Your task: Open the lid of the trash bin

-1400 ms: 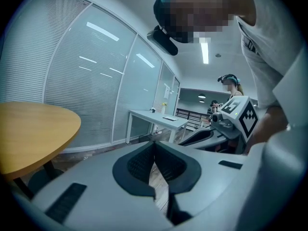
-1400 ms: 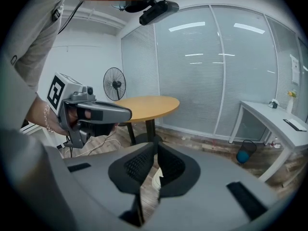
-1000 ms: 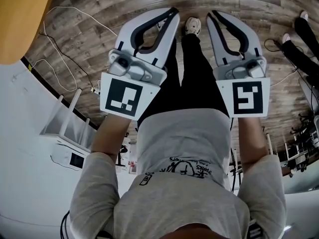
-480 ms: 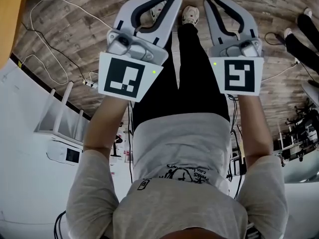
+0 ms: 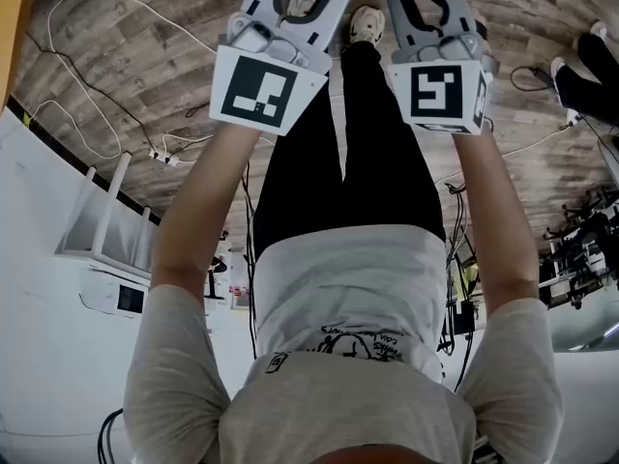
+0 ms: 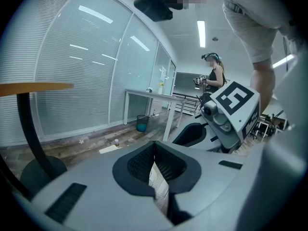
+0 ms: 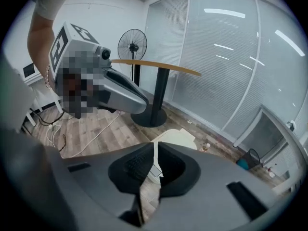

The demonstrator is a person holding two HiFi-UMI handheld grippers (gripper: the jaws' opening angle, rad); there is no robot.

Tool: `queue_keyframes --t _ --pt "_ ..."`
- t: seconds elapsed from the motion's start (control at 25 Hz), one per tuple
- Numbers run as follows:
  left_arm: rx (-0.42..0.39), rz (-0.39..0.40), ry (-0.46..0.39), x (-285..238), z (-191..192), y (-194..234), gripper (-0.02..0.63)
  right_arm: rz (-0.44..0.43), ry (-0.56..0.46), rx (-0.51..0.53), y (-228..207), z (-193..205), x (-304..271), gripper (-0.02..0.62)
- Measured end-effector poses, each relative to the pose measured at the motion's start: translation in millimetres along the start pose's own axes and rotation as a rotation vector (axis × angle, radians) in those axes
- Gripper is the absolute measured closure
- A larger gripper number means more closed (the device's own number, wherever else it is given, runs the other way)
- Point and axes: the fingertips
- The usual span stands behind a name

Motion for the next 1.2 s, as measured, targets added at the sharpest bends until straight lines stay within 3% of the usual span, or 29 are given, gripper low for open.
queue_keyframes --t 0.76,1.2 --pt "0.021 -0.023 0.120 -56 97 54 0.588 -0.086 0.200 0.201 18 92 -114 0.549" --pt "-0.002 0.015 0.204 -81 135 57 0.588 -0.155 0.313 0.272 25 129 -156 0.525"
Point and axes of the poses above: the fingertips, and each gripper's own axes: x backward along the fingers, y to its left, z out of its underside, and after that the axes turned 2 degrees about x, right-handed
